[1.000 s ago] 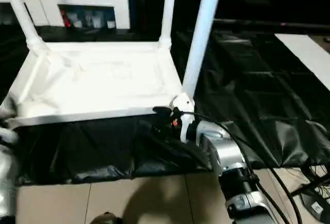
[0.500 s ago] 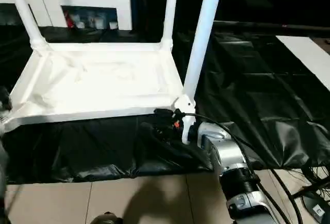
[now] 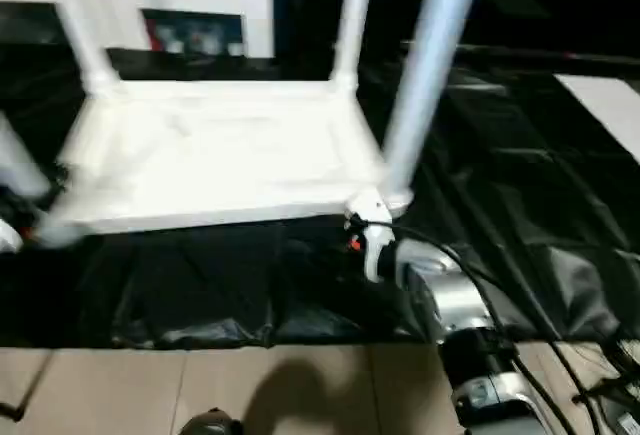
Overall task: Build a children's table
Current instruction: Rotate table base
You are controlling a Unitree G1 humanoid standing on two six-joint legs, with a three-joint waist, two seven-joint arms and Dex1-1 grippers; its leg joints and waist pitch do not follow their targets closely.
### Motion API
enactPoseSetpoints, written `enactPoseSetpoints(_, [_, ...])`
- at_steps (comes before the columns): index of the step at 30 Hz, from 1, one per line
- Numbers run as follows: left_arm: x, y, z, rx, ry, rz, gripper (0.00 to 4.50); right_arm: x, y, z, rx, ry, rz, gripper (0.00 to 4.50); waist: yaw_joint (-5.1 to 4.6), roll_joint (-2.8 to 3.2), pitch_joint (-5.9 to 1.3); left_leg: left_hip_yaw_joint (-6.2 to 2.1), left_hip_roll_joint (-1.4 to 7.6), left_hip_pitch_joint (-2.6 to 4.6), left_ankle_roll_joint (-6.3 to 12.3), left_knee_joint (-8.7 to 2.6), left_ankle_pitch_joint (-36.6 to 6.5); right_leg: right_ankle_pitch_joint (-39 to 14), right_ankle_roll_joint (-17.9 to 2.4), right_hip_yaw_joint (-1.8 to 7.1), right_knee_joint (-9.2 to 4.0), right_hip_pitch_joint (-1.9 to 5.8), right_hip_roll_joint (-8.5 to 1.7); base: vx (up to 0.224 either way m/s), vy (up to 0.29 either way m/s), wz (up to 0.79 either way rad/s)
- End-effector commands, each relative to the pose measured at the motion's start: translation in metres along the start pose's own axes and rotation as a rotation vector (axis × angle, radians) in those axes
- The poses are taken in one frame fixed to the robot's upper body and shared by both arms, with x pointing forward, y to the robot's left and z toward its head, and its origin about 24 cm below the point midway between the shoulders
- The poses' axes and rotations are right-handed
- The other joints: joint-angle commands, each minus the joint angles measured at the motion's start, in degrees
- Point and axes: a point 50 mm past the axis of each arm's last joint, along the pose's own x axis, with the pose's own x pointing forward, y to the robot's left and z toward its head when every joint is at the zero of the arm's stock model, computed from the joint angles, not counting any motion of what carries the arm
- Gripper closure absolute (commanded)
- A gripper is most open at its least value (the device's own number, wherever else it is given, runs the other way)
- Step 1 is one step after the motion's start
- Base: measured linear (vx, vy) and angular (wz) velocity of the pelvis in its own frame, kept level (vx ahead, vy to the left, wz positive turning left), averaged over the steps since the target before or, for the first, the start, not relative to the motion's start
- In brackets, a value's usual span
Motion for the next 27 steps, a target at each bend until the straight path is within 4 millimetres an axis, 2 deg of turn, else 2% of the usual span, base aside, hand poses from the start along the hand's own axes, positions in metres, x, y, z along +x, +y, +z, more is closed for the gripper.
enactPoseSetpoints(1, [0.014,-0.017,-0.005,0.002,0.048,-0.135,0.03,-0.002,-0.012,-0.003,-0.005,0.018,-0.124,0.78,-0.76,1.50,-3.21,-1.71,3.90,2.78,-7.23,-6.28,-25.35,-12.79,-12.35,2.85,-3.69,0.15,-4.45,0.000,0.000,0.00])
enactPoseSetpoints(2, [0.019,-0.024,-0.007,0.020,0.060,-0.169,0.03,-0.001,-0.017,-0.004,0.000,0.027,-0.189,0.78,-0.92,1.19,-3.13,-1.84,4.00,2.50,-7.03,-6.39,-24.70,-13.69,-12.21,2.96,-3.85,0.43,-4.77,0.000,0.000,0.00])
enactPoseSetpoints(3, [0.023,-0.028,-0.009,0.030,0.066,-0.196,0.03,0.000,-0.021,-0.005,0.004,0.033,-0.229,0.78,-0.99,1.30,-3.10,-1.91,4.04,2.51,-7.12,-6.46,-24.33,-14.64,-11.88,2.97,-4.03,0.43,-4.88,0.000,0.000,0.00])
enactPoseSetpoints(4, [0.030,-0.035,-0.010,0.049,0.074,-0.230,0.03,0.001,-0.024,-0.005,0.007,0.040,-0.272,0.78,-1.07,0.84,-3.23,-1.74,3.97,2.71,-6.63,-6.27,-23.22,-14.31,-11.90,3.03,-3.97,0.41,-4.86,0.000,0.000,0.00])
enactPoseSetpoints(5, [0.036,-0.041,-0.011,0.066,0.077,-0.265,0.03,0.002,-0.027,-0.005,0.009,0.045,-0.303,0.78,-1.16,0.57,-3.15,-1.63,3.98,2.62,-6.28,-6.30,-22.68,-14.38,-11.72,3.07,-4.10,0.48,-4.77,0.000,0.000,0.00])
enactPoseSetpoints(6, [0.049,-0.051,-0.010,0.100,0.070,-0.297,0.03,0.005,-0.031,-0.005,0.016,0.054,-0.355,0.78,-1.27,0.76,-3.12,-1.59,4.02,2.55,-5.96,-6.31,-21.48,-14.83,-11.25,3.10,-4.20,0.55,-4.78,0.000,0.000,0.00])
enactPoseSetpoints(8, [0.056,-0.058,-0.007,0.108,0.059,-0.336,0.03,0.007,-0.033,-0.006,0.021,0.062,-0.389,0.78,-1.27,0.77,-3.18,-1.55,4.02,2.64,-5.92,-6.22,-20.83,-14.30,-11.21,3.12,-4.19,0.53,-4.78,0.000,0.000,0.00])
enactPoseSetpoints(9, [0.060,-0.064,-0.005,0.099,0.052,-0.365,0.03,0.008,-0.034,-0.006,0.026,0.063,-0.405,0.78,-1.38,0.58,-3.30,-1.47,4.03,2.48,-5.83,-6.20,-19.44,-12.56,-11.43,3.03,-3.92,0.73,-4.61,0.000,0.000,0.00])
enactPoseSetpoints(10, [0.061,-0.066,-0.004,0.093,0.051,-0.378,0.03,0.009,-0.034,-0.006,0.028,0.064,-0.412,0.78,-1.42,0.72,-3.46,-1.41,3.97,2.33,-5.50,-6.09,-17.86,-10.09,-11.71,2.91,-3.54,0.90,-4.37,0.000,0.000,0.00])
enactPoseSetpoints(11, [0.063,-0.075,-0.002,0.074,0.057,-0.445,0.03,0.012,-0.034,-0.005,0.039,0.058,-0.427,0.78,-1.51,1.16,-3.63,-1.40,4.02,2.31,-5.79,-6.00,-17.26,-8.60,-12.17,2.86,-3.08,0.94,-4.46,0.000,0.000,0.00])
enactPoseSetpoints(12, [0.061,-0.091,-0.001,0.051,0.085,-0.556,0.03,0.017,-0.033,-0.002,0.051,0.043,-0.440,0.78,-2.01,1.23,-3.69,-1.26,3.79,2.14,-5.41,-5.85,-15.35,-4.77,-13.06,2.63,-2.64,1.11,-3.97,0.000,0.000,0.00])
enactPoseSetpoints(14, [0.061,-0.092,-0.001,0.049,0.088,-0.565,0.03,0.017,-0.033,-0.002,0.052,0.042,-0.440,0.78,-2.37,1.08,-3.66,-1.21,3.76,1.98,-5.06,-5.87,-14.75,-3.78,-13.31,2.60,-2.62,1.24,-3.85,0.000,0.000,0.00])
enactPoseSetpoints(15, [0.054,-0.116,-0.004,0.013,0.155,-0.720,0.03,0.027,-0.028,0.003,0.054,0.026,-0.421,0.78,-2.81,1.29,-3.90,-1.09,3.78,1.96,-4.42,-5.49,-12.82,-0.74,-14.24,2.52,-2.14,1.48,-3.86,0.000,0.000,0.00])
enactPoseSetpoints(16, [0.054,-0.116,-0.004,0.013,0.155,-0.720,0.03,0.027,-0.028,0.003,0.054,0.026,-0.421,0.78,-3.29,1.12,-3.74,-0.91,3.51,1.65,-3.43,-5.46,-11.37,0.45,-14.62,2.42,-2.16,1.60,-3.47,0.000,0.000,0.00])
enactPoseSetpoints(17, [0.052,-0.122,-0.005,0.007,0.176,-0.757,0.03,0.030,-0.026,0.004,0.054,0.024,-0.414,0.78,-3.40,1.18,-3.70,-0.79,3.39,1.72,-3.08,-5.30,-10.66,0.91,-14.72,2.45,-2.21,1.61,-3.40,0.000,0.000,0.00])
enactPoseSetpoints(18, [0.050,-0.128,-0.006,-0.005,0.193,-0.798,0.03,0.033,-0.024,0.005,0.056,0.020,-0.404,0.78,-3.96,1.09,-3.75,-0.85,3.38,1.41,-2.30,-5.17,-8.60,2.78,-15.10,2.39,-1.94,1.99,-3.38,0.000,0.000,0.00])
enactPoseSetpoints(21, [0.050,-0.148,-0.007,-0.060,0.184,-0.869,0.03,0.048,-0.012,0.009,0.047,0.011,-0.349,0.78,-4.86,1.08,-3.64,-0.74,3.45,1.50,-2.10,-5.18,-9.49,1.02,-15.80,2.42,-2.18,2.01,-3.43,0.000,0.000,0.00])
enactPoseSetpoints(22, [0.053,-0.153,-0.006,-0.069,0.170,-0.877,0.03,0.053,-0.006,0.011,0.036,0.007,-0.315,0.78,-5.12,0.60,-3.46,-0.65,3.47,1.48,-1.84,-5.22,-10.22,-0.69,-15.71,2.55,-2.51,2.03,-3.45,0.000,0.000,0.00])
enactPoseSetpoints(24, [0.054,-0.156,-0.006,-0.080,0.167,-0.881,0.03,0.058,-0.001,0.012,0.030,0.001,-0.286,0.78,-5.28,0.82,-3.44,-0.68,3.55,1.51,-2.01,-5.29,-10.87,-2.21,-15.78,2.61,-2.53,2.03,-3.55,0.000,0.000,0.00])
enactPoseSetpoints(25, [0.056,-0.161,-0.007,-0.096,0.169,-0.897,0.03,0.065,0.008,0.014,0.027,-0.006,-0.230,0.78,-5.72,0.63,-3.35,-0.80,3.58,1.38,-2.08,-5.41,-11.47,-3.89,-15.24,2.65,-2.66,2.18,-3.53,0.000,0.000,0.00])
enactPoseSetpoints(26, [0.056,-0.161,-0.007,-0.096,0.169,-0.897,0.03,0.065,0.008,0.014,0.027,-0.006,-0.230,0.78,-5.85,0.73,-3.36,-0.82,3.60,1.42,-2.07,-5.41,-11.78,-4.32,-15.17,2.67,-2.67,2.14,-3.54,0.000,0.000,0.00])
enactPoseSetpoints(27, [0.056,-0.165,-0.006,-0.102,0.172,-0.908,0.03,0.068,0.013,0.015,0.023,-0.009,-0.196,0.78,-6.14,0.49,-3.28,-0.85,3.65,1.30,-2.02,-5.47,-11.85,-4.93,-14.98,2.68,-2.74,2.25,-3.51,0.000,0.000,0.00])
